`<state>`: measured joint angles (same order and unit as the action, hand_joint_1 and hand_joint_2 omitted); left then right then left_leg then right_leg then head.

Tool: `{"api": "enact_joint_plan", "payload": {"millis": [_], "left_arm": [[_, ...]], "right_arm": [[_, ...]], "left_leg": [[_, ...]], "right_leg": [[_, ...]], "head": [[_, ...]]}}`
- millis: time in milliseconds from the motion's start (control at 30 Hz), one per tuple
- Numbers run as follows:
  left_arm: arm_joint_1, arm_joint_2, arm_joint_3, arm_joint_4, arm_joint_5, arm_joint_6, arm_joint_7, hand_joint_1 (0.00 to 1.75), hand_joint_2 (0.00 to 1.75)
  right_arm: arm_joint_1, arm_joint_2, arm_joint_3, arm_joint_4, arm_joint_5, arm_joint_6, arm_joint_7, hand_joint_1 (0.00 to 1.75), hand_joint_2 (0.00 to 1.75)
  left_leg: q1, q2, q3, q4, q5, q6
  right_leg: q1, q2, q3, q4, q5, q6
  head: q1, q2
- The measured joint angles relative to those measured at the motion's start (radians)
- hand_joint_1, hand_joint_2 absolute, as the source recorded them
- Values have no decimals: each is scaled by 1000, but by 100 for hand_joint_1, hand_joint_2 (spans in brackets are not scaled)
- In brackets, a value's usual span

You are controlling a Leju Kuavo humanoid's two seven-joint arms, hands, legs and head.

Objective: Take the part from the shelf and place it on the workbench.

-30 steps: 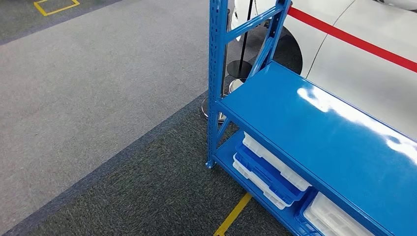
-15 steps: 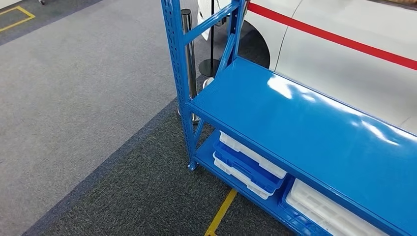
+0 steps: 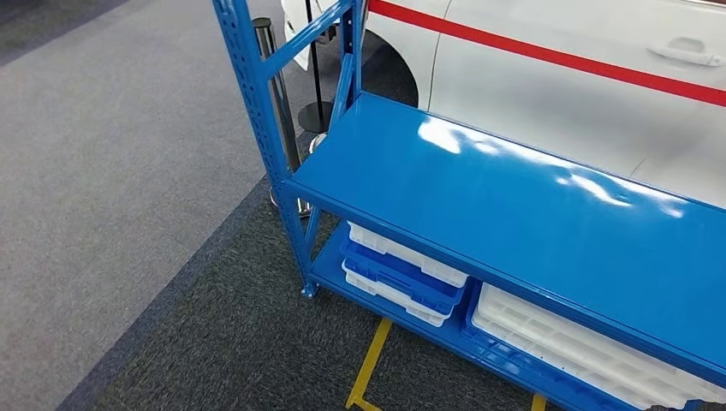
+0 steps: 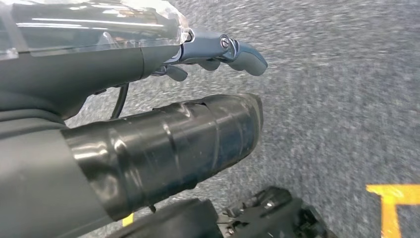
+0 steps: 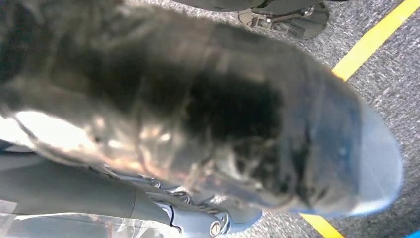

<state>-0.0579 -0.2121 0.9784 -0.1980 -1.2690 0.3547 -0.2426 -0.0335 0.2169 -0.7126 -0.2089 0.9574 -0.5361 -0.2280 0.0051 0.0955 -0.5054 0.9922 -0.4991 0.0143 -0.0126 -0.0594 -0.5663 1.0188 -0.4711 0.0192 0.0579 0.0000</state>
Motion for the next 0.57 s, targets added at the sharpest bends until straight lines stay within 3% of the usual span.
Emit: {"api": "enact_joint_plan", "payload": {"millis": [67, 133, 200, 233, 267, 300, 333, 367, 433, 500, 567], "left_arm": [[-2, -1, 0, 0, -4, -3, 6, 0, 0], [-1, -1, 0, 0, -7, -5, 17, 0, 0], [2, -1, 0, 0, -8, -6, 23, 0, 0], [4, -1, 0, 0, -8, -7, 23, 0, 0], [6, -1, 0, 0, -7, -8, 21, 0, 0], [8, -1, 0, 0, -6, -8, 18, 0, 0], [9, -2, 0, 0, -5, -9, 14, 0, 0], [10, -1, 0, 0, -4, -9, 10, 0, 0], [12, -1, 0, 0, -2, -9, 3, 0, 0], [12, -2, 1, 0, 0, -8, -2, 0, 0], [9, -2, 1, 0, 1, -8, -5, 0, 0]], "right_arm": [[1, 0, 0, 0, 1, 0, 6, 0, 0], [2, 0, 0, 0, 1, 0, 14, 0, 0], [0, 0, 0, 0, 1, 0, 19, 0, 0], [0, 1, 0, 0, 1, 1, 21, 0, 0], [0, 1, 0, 0, 1, 1, 21, 0, 0], [0, 1, 0, 0, 1, 1, 23, 0, 0], [1, 1, 0, 0, 1, 2, 24, 0, 0], [1, 1, 0, 0, 2, 4, 26, 0, 0], [1, 3, 0, 0, 3, 9, 29, 0, 0], [0, 4, 0, 0, 4, 14, 29, 0, 0], [1, 5, 0, 1, 4, 15, 29, 0, 0]], "left_leg": [[0, 12, 7, 0, -4, -11], [4, -15, -1, 29, -30, -22], [7, -65, -48, 137, -97, -30], [8, -80, -83, 211, -132, -31], [8, -85, -112, 270, -152, -32], [8, -86, -128, 298, -151, -31], [8, -88, -124, 285, -129, -29], [8, -94, -104, 236, -91, -26], [9, -141, -46, 93, -19, -16], [8, -181, -20, 21, 2, -8], [5, -176, -19, 17, -1, -5]], "right_leg": [[1, 19, -1, 0, 2, -11], [-4, 38, 0, -7, 8, -24], [-7, 57, -1, -11, 12, -34], [-7, 68, -3, -11, 13, -36], [-6, 80, -5, -10, 13, -38], [-5, 92, -6, -9, 13, -38], [-5, 106, -5, -8, 14, -38], [-5, 119, -4, -6, 13, -38], [-5, 145, -6, 1, 11, -32], [-6, 167, -17, 6, 13, -20], [-9, 185, -25, 5, 18, -8]], "head": [[0, 0], [-1, 0], [-2, 0], [-2, 0], [-2, 0], [-2, 0], [-2, 0], [-2, 0], [-2, 0], [-2, 0], [-2, 0]]}}
